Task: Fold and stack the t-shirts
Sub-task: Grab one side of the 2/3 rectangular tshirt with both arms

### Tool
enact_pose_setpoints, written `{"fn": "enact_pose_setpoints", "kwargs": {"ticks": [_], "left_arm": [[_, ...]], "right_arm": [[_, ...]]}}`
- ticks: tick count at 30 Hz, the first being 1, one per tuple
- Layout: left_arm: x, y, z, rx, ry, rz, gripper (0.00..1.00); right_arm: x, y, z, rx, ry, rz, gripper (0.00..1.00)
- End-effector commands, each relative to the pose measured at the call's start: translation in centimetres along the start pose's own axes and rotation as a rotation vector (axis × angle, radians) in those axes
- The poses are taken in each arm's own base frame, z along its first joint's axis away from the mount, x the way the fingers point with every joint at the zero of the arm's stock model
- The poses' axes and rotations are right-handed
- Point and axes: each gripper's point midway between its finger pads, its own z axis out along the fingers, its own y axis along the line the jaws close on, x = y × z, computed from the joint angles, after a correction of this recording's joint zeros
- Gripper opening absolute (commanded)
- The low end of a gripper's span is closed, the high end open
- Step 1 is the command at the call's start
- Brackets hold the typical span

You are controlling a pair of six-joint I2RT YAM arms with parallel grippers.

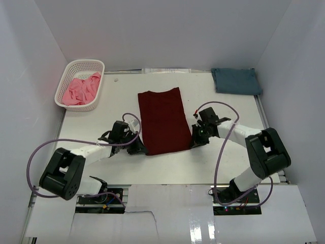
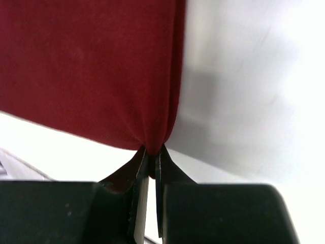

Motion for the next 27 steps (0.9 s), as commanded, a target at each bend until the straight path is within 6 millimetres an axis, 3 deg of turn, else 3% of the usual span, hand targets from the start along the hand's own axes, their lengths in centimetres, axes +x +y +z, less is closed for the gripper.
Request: {"fn": "enact_pose_setpoints", "kwargs": {"ticks": [1,5,9,16,20,27], "left_arm": [[2.6,0.0,-1.2,-0.017,0.04,-0.028,0.0],[4.0,-0.1,-2.2,-0.018,0.046,-0.035,0.0],[4.1,-0.7,-2.4,-0.005,0.053,-0.039,0.0],[3.5,-2.6,-3.4,0.037,0.064,-0.034,0.0],[4.2,-3.2,-3.9,0.058,0.103,-0.054,0.0],[2.0,-6.1,-6.0,0.098,0.033,-0.031,0.0]], "right_arm": [[3.7,0.6,-1.8,-0.018,0.045,-0.009,0.08],[6.4,2.0,-2.5,-0.061,0.079,-0.016,0.08],[7.7,3.2,-3.0,-0.093,0.091,-0.015,0.08],[7.2,5.1,-5.1,-0.128,0.073,-0.03,0.08],[7.3,5.9,-6.1,-0.143,0.071,-0.057,0.08],[6.2,7.1,-8.4,-0.162,0.028,-0.094,0.08]]}}
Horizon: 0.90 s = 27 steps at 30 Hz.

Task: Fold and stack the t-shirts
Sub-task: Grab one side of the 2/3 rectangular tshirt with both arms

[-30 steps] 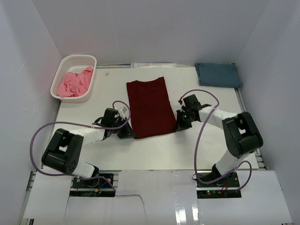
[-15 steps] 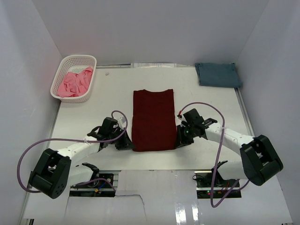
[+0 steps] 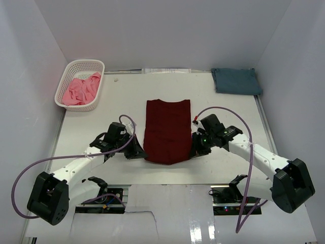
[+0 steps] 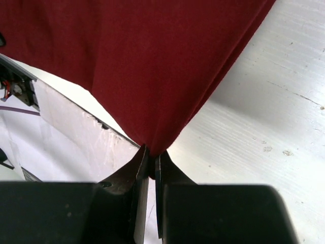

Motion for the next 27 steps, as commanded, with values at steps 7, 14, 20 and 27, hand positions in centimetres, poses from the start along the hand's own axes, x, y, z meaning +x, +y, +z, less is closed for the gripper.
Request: {"fn": "enact_pose_setpoints", "kwargs": {"ticks": [7,14,20,27], "left_arm": [[-2.0,-4.2,-3.0,0.066,-0.062,0.037,0.0],[-2.9,-5.6,-3.9,0.092,-0.091,0.038,0.0],[-2.1,-4.8,-3.8,0.086,-0.079,0.016,0.0],[-2.6,-5.7,-4.2,0.129,-0.101,0.012,0.0]], "right_arm": [[-0.5,2.3,-2.8,-0.058,-0.027,-0.055,0.08],[-1.5,3.2,-4.5,-0.058,-0.08,-0.073,0.08],[-0.2,2.7,-4.0,-0.065,-0.046,-0.061,0.08],[-1.0,3.3,-4.9,-0.067,-0.086,-0.068,0.08]]}}
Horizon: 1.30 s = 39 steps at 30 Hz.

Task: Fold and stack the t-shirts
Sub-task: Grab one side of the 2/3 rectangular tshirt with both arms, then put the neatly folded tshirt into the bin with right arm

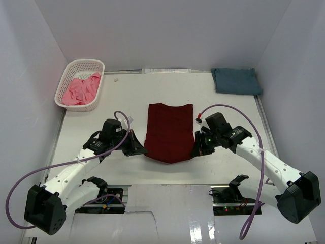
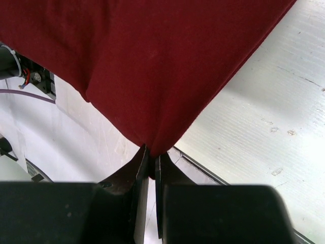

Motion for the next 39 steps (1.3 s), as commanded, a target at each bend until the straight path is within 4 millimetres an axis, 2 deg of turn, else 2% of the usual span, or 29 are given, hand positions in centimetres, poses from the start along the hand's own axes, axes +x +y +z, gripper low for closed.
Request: {"fn": "enact_pose_setpoints", "kwargs": {"ticks": [1,6,10,15,21,24,25,31,35,39], "left_arm": [[-1.6,-2.5,-1.0,0.061,-0.047,0.036,0.0],[-2.9,-3.2,-1.5,0.052,-0.072,0.057,0.0],[-4.6,-3.6,-1.5,0.071,-0.099,0.062,0.0],[-8.0,-4.1,-1.6,0.093,-0.148,0.067,0.0],[-11.7,-4.3,-1.6,0.102,-0.193,0.075,0.0],[-13.9,-5.1,-1.5,0.104,-0.214,0.094,0.0],[-14.9,-5.6,-1.3,0.108,-0.215,0.101,0.0],[-17.7,-6.4,0.2,0.121,-0.204,0.104,0.0],[-19.3,-6.2,1.4,0.118,-0.201,0.096,0.0],[-20.8,-6.1,3.0,0.135,-0.19,0.078,0.0]], "right_arm": [[-1.7,1.8,-1.7,-0.031,-0.06,-0.031,0.08],[-3.2,2.2,-2.7,-0.01,-0.083,-0.053,0.08],[-5.2,2.5,-3.0,-0.01,-0.106,-0.073,0.08],[-7.5,2.3,-3.4,0.005,-0.134,-0.084,0.08],[-10.2,1.3,-3.5,0.028,-0.158,-0.081,0.08],[-11.6,0.6,-3.6,0.041,-0.173,-0.082,0.08],[-12.0,0.1,-3.4,0.05,-0.17,-0.072,0.08],[-14.8,-0.9,-3.4,0.065,-0.188,-0.072,0.08],[-16.8,-1.7,-3.4,0.078,-0.205,-0.073,0.08],[-18.0,-3.0,-2.6,0.101,-0.193,-0.047,0.08]]}}
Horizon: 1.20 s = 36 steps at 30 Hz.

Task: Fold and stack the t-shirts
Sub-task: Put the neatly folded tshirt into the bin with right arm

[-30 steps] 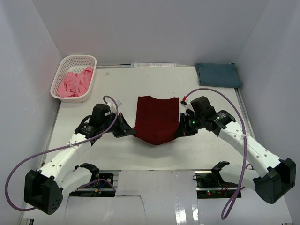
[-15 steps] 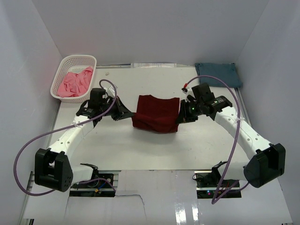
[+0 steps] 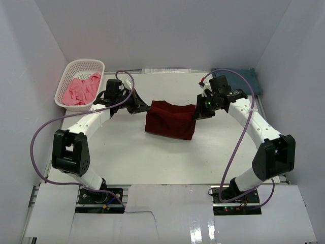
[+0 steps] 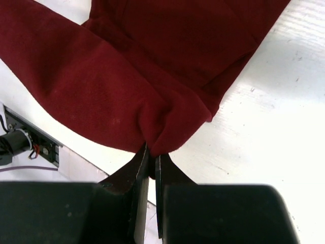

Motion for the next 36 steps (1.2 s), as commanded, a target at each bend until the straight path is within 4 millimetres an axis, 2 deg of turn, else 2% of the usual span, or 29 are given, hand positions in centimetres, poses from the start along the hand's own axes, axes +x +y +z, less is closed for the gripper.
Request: {"fn": "enact_pose_setpoints", "kwargs": {"ticks": [1,6,11,13,17,21,25,26,28,35,36], "left_arm": [[-2.5,-1.8,0.5,0.067,-0.041,0.041,0.0],[-4.6,-1.0,2.5,0.051,-0.055,0.037,0.0],[-5.7,-0.6,4.5,0.074,-0.041,0.025,0.0],[-6.4,-0.3,5.0,0.064,-0.053,0.028,0.0],[-7.1,0.2,6.0,0.053,-0.053,0.027,0.0],[-7.7,0.8,7.1,0.047,-0.052,0.015,0.0],[-8.4,1.2,8.1,0.046,-0.058,0.012,0.0],[-8.8,1.5,8.5,0.041,-0.06,0.018,0.0],[-8.8,2.1,9.0,0.019,-0.044,0.01,0.0],[-9.9,4.9,11.9,-0.028,-0.047,-0.011,0.03],[-10.1,5.5,12.5,-0.033,-0.047,-0.02,0.03]], "right_arm": [[-2.1,-0.2,-0.1,0.002,-0.04,-0.03,0.08],[-3.6,-1.3,1.0,0.034,-0.062,-0.011,0.08],[-4.9,-2.7,2.4,0.046,-0.056,0.006,0.09],[-6.0,-3.2,2.3,0.044,-0.075,0.014,0.09],[-7.8,-3.9,3.0,0.038,-0.088,0.021,0.09],[-8.7,-4.8,4.0,0.042,-0.082,0.036,0.09],[-10.8,-5.1,4.6,0.03,-0.105,0.032,0.09],[-10.9,-5.4,5.4,0.023,-0.093,0.037,0.1],[-12.1,-5.7,5.5,0.02,-0.11,0.034,0.11],[-13.9,-8.7,9.0,-0.007,-0.104,0.073,0.12],[-14.5,-9.3,9.1,-0.009,-0.116,0.077,0.13]]}}
